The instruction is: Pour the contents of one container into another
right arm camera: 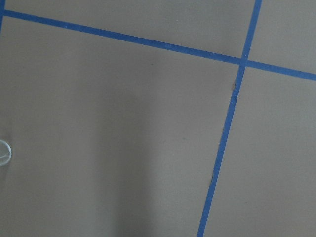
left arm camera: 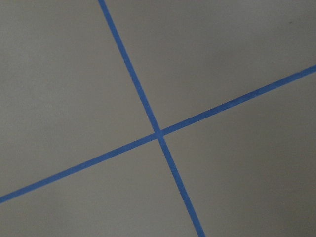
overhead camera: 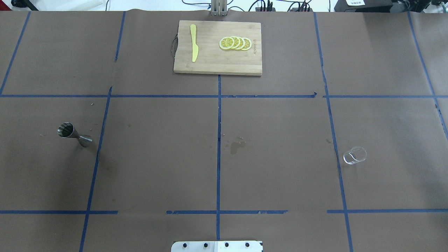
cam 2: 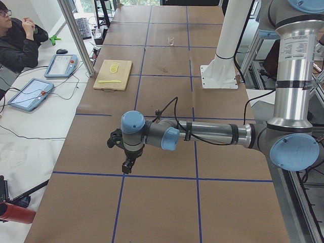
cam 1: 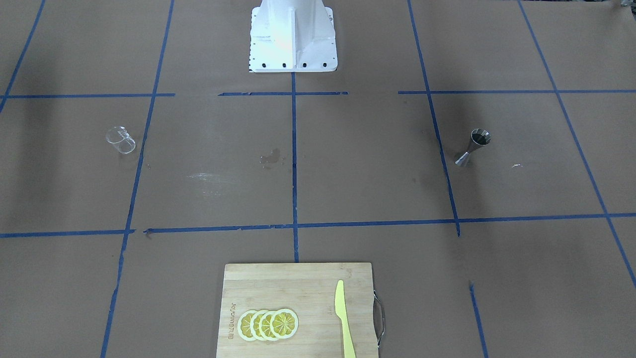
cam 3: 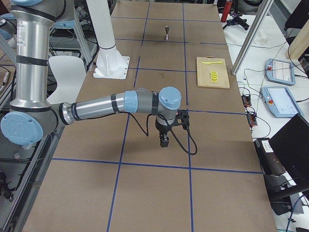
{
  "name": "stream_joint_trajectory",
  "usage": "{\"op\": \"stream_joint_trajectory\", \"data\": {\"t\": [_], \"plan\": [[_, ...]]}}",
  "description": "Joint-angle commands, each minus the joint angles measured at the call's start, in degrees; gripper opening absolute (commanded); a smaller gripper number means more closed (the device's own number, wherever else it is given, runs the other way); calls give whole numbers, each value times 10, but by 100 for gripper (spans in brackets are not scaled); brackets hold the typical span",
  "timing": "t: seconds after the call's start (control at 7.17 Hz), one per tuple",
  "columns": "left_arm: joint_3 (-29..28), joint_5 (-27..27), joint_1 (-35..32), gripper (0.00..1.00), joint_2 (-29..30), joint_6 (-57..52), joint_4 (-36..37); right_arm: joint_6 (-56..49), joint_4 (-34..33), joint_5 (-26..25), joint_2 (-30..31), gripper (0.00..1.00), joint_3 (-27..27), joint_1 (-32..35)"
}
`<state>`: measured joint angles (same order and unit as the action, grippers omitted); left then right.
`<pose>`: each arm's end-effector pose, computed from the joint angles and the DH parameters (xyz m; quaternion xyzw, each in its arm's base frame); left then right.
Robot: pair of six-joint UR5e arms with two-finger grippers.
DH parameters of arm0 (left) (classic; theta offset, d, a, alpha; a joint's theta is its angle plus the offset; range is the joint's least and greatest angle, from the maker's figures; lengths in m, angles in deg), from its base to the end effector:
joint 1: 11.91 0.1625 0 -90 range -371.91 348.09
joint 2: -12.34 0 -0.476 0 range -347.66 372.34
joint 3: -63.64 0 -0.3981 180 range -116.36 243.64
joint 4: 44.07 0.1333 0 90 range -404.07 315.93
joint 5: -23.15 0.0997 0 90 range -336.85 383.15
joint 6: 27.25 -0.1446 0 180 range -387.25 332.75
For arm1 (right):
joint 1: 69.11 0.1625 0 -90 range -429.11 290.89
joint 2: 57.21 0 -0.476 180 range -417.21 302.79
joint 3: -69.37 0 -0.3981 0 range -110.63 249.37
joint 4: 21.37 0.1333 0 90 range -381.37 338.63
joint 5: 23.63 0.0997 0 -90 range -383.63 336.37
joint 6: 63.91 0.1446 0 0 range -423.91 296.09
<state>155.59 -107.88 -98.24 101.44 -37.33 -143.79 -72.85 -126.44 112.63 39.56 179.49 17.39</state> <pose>-0.0057 -0.5103 0.7197 0.1073 0.3434 0.1443 0.9218 0.0027 -0.4288 0.6462 0.0049 -0.3930 -0.0938 0.9147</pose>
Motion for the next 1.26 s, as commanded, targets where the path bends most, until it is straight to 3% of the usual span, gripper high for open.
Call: {"op": "stream_joint_trajectory", "data": {"t": [0.0,0.14,0.42,1.12], "plan": [[-9,-26,-19,100,9,1,67,0,0,6,8,100,-19,25],[-5,-41,-31,100,14,3,84,-1,0,6,11,100,-21,32],[1,-44,-33,100,32,167,81,-1,0,6,21,100,-21,49],[11,-44,-34,100,32,190,74,2,28,4,29,100,-55,60]]}}
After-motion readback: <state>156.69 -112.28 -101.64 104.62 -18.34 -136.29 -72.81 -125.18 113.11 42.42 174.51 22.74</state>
